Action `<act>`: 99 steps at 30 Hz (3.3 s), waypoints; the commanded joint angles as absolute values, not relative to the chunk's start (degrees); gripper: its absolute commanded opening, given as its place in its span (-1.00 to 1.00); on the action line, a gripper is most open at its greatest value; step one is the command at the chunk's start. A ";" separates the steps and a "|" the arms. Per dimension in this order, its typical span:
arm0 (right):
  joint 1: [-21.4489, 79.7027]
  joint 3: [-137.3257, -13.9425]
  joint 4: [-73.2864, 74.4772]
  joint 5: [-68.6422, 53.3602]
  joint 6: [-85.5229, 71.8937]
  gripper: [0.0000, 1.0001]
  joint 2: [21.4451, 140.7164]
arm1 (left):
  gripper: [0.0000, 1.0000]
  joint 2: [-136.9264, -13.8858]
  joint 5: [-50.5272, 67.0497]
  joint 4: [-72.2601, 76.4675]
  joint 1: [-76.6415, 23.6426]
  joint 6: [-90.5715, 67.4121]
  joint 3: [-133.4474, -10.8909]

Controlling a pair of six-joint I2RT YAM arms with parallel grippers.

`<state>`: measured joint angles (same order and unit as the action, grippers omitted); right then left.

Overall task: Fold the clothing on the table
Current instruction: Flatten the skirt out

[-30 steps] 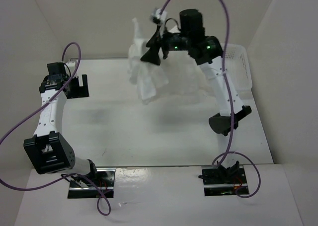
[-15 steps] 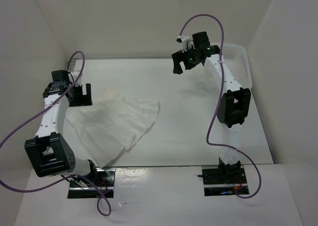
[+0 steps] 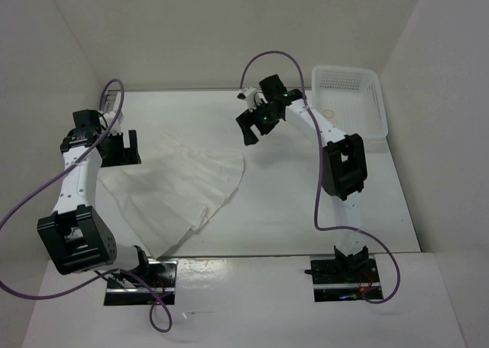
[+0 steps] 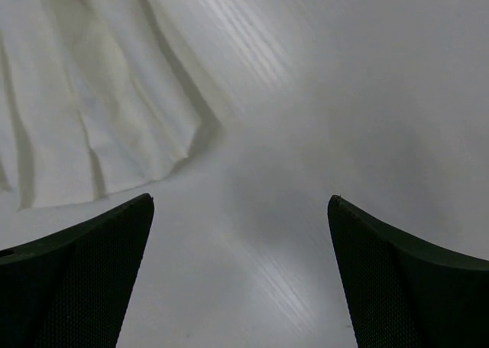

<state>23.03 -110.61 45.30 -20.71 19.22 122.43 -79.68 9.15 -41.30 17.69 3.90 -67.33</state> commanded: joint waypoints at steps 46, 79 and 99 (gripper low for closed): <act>29.63 -158.47 58.10 -7.91 18.28 -1.00 154.70 | 0.91 -82.78 19.86 -42.72 31.12 7.65 -67.68; 34.63 -110.49 47.11 3.07 20.21 -1.00 129.38 | 0.51 -129.19 32.87 -33.75 7.57 -9.32 -112.21; 34.11 -106.52 45.97 5.36 21.36 0.73 126.65 | -0.09 -145.89 30.14 -41.48 4.05 -6.77 -135.96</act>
<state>34.79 -107.24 47.18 3.95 20.88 130.52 -142.32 27.42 -37.76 4.73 -7.64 -132.75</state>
